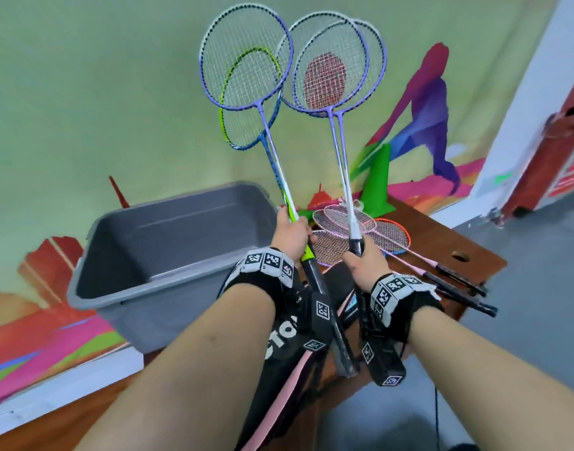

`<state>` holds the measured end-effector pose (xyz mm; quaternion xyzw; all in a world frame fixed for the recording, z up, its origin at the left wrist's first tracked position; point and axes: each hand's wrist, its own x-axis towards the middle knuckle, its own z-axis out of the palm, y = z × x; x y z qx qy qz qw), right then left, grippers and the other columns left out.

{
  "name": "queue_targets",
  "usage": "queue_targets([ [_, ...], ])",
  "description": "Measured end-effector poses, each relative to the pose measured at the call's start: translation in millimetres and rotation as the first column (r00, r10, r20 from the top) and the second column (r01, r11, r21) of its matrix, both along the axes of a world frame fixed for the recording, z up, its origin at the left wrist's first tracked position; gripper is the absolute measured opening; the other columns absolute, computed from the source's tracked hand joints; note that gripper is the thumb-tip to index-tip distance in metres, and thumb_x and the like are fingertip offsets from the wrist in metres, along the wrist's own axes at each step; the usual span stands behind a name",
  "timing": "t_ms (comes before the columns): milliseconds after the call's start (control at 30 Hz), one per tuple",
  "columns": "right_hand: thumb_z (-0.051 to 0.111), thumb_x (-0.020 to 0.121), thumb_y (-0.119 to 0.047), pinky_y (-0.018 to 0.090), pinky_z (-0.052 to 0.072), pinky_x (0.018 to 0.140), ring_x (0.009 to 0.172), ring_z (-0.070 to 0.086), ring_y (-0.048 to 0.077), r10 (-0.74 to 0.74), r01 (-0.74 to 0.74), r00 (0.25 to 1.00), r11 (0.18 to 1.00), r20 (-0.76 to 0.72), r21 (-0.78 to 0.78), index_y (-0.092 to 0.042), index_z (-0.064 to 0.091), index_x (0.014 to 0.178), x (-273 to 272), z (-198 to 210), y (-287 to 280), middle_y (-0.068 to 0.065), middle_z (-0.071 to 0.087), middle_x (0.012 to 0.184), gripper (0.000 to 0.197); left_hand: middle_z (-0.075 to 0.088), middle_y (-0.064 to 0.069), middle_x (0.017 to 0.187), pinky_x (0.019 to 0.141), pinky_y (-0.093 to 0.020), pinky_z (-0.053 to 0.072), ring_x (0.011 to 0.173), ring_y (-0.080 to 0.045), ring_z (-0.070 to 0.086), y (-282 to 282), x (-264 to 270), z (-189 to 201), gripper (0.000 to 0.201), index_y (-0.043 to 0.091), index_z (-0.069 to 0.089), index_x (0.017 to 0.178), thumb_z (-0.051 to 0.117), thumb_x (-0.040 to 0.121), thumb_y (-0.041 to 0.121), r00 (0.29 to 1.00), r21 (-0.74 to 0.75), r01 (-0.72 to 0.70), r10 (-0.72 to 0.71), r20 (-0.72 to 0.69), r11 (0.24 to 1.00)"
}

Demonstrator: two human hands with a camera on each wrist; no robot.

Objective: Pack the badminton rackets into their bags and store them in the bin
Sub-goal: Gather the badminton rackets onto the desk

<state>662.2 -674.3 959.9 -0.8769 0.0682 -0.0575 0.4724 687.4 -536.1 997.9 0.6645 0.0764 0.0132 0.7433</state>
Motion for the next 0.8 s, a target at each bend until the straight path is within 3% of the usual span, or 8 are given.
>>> queue_targets([
  [233,0.056,0.086,-0.009,0.029,0.035,0.075,0.083,0.048,0.023,-0.087,0.086,0.996,0.995,-0.028,-0.04,-0.006,0.049,0.119,52,-10,-53,0.007,0.052,0.093,0.033,0.049,-0.001,0.069,0.064,-0.03,0.043,0.062,-0.016,0.051,-39,64,-17,0.049,0.02,0.021,0.145,0.034,0.099,0.013,0.996,0.076,0.068,-0.063,-0.061,0.995],
  [333,0.055,0.089,-0.009,0.025,0.031,0.073,0.084,0.048,0.022,-0.07,0.068,0.996,0.997,-0.055,-0.041,-0.01,0.048,0.121,73,-13,-70,0.006,0.052,0.094,0.033,0.047,0.0,0.07,0.055,-0.027,0.038,0.073,-0.021,0.053,-61,84,-17,0.051,0.02,0.02,0.145,0.035,0.098,0.01,0.996,0.104,0.08,-0.076,-0.049,0.991],
  [400,0.055,0.089,-0.01,0.025,0.032,0.073,0.084,0.049,0.022,-0.059,0.057,0.997,0.998,-0.053,-0.038,-0.012,0.049,0.117,88,-19,-78,0.006,0.053,0.093,0.029,0.049,-0.003,0.076,0.05,-0.023,0.04,0.07,-0.019,0.054,-72,98,-20,0.049,0.021,0.02,0.144,0.035,0.099,0.01,0.995,0.079,0.096,-0.094,-0.036,0.992],
  [500,0.055,0.088,-0.011,0.026,0.031,0.072,0.082,0.049,0.022,-0.031,0.026,0.997,0.997,-0.068,-0.072,-0.016,0.046,0.102,117,-36,-90,0.004,0.051,0.086,0.018,0.048,-0.013,0.091,0.057,-0.026,0.044,0.057,-0.014,0.054,-92,121,-38,0.039,0.019,0.028,0.136,0.035,0.099,0.008,0.997,0.049,0.07,-0.069,-0.022,0.996],
  [600,0.057,0.088,-0.012,0.028,0.03,0.063,0.076,0.047,0.022,0.025,-0.03,0.998,0.997,-0.065,-0.074,-0.015,0.043,0.097,144,-54,-103,0.001,0.048,0.076,0.017,0.05,-0.008,0.075,0.063,-0.033,0.045,0.05,-0.013,0.057,-111,143,-62,0.028,0.023,0.031,0.119,0.035,0.098,0.005,0.997,0.033,0.076,-0.075,-0.033,0.997],
  [667,0.055,0.089,-0.011,0.028,0.03,0.058,0.076,0.046,0.02,0.099,-0.105,0.992,0.991,-0.073,-0.078,-0.016,0.045,0.104,168,-72,-125,0.002,0.048,0.08,0.019,0.057,-0.006,0.068,0.064,-0.03,0.044,0.056,-0.022,0.058,-136,164,-83,0.025,0.025,0.028,0.112,0.036,0.097,0.006,0.997,0.064,0.075,-0.073,-0.032,0.995],
  [733,0.054,0.09,-0.011,0.027,0.03,0.057,0.078,0.045,0.02,0.156,-0.163,0.985,0.983,-0.074,-0.091,-0.015,0.046,0.11,187,-85,-143,0.005,0.048,0.086,0.022,0.065,-0.011,0.079,0.054,-0.017,0.047,0.057,-0.02,0.062,-150,181,-98,0.027,0.027,0.027,0.115,0.037,0.097,0.009,0.998,0.113,0.056,-0.052,-0.036,0.992],
  [800,0.054,0.09,-0.011,0.026,0.029,0.062,0.079,0.045,0.02,0.214,-0.222,0.973,0.969,-0.083,-0.105,-0.017,0.044,0.105,209,-106,-171,0.001,0.048,0.08,0.019,0.065,-0.01,0.086,0.067,-0.025,0.055,0.06,-0.015,0.068,-176,198,-120,0.035,0.023,0.029,0.128,0.039,0.096,0.012,0.999,0.11,0.029,-0.025,-0.04,0.994],
])
